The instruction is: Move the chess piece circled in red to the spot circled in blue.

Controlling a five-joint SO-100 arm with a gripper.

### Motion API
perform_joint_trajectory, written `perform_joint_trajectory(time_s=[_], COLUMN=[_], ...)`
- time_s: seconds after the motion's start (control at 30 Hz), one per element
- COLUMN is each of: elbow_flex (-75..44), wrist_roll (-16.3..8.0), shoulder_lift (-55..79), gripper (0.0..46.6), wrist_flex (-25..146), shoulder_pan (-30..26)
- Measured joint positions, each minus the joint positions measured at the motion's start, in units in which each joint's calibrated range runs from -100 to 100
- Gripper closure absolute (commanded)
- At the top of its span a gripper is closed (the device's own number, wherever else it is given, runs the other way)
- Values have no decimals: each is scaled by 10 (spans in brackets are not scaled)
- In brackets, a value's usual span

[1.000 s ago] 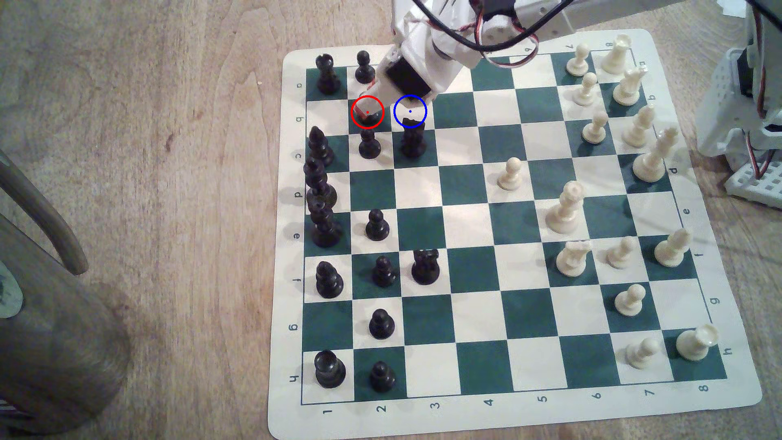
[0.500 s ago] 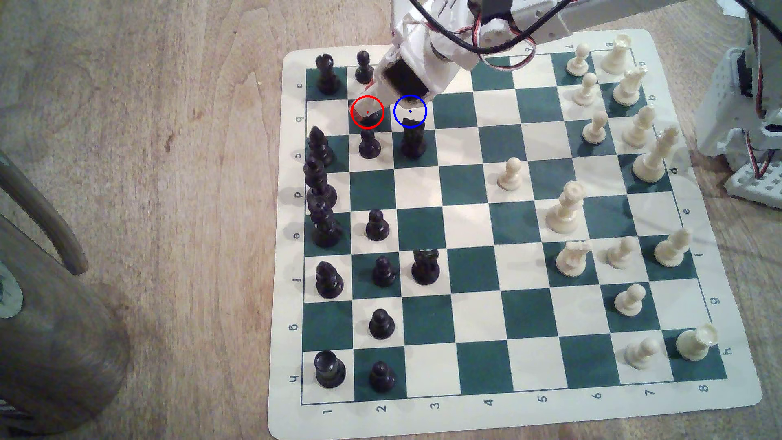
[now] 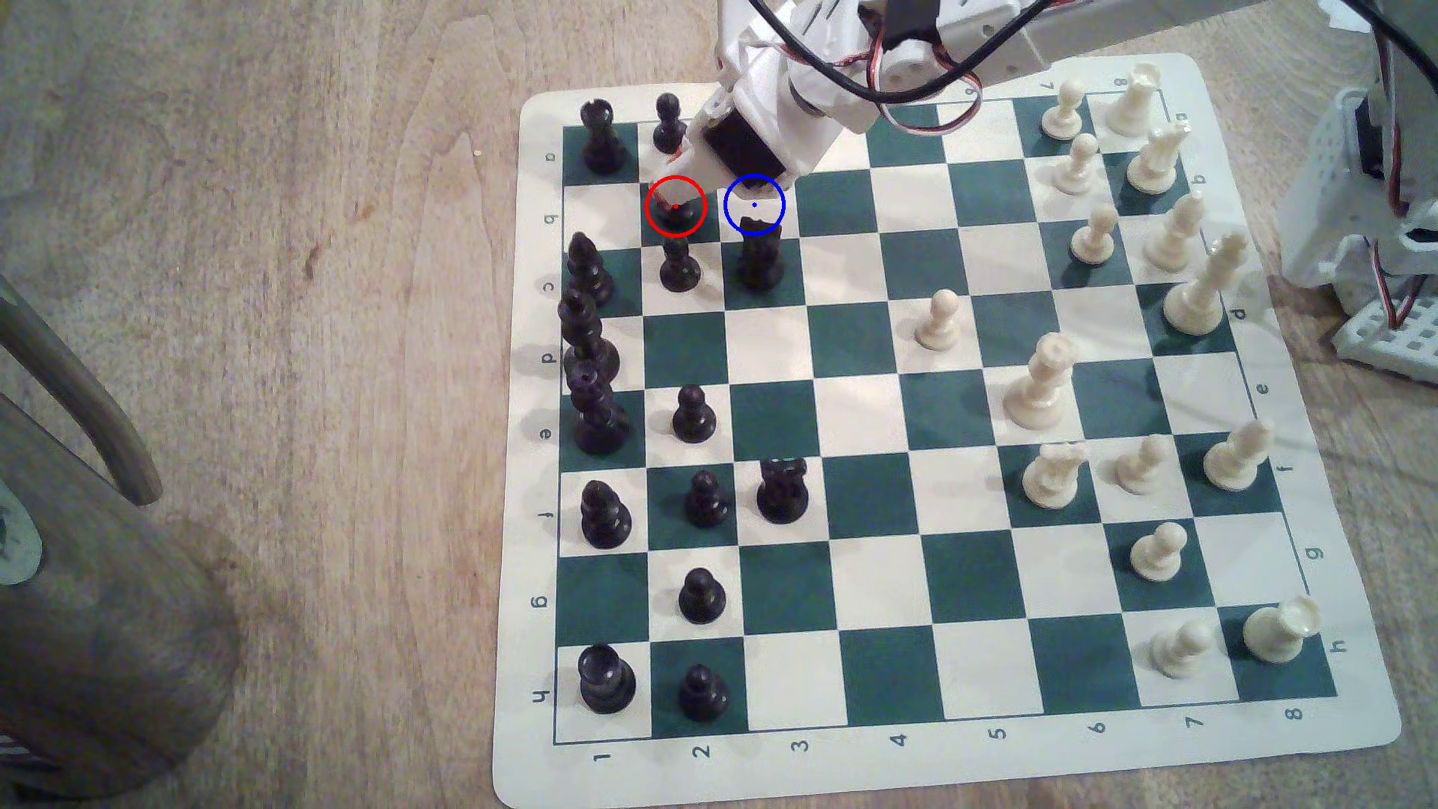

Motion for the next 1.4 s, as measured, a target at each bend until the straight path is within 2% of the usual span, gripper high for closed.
perform_joint_trajectory(time_s=[0.47, 0.77, 1.17, 1.4], elbow_flex=[0, 0, 176, 200], wrist_roll=[5, 3, 24, 28], shoulder_lift=[-9, -110, -242, -237], gripper=[464, 464, 464, 464], wrist_flex=[15, 57, 51, 26], shoulder_pan=[0, 0, 4, 4])
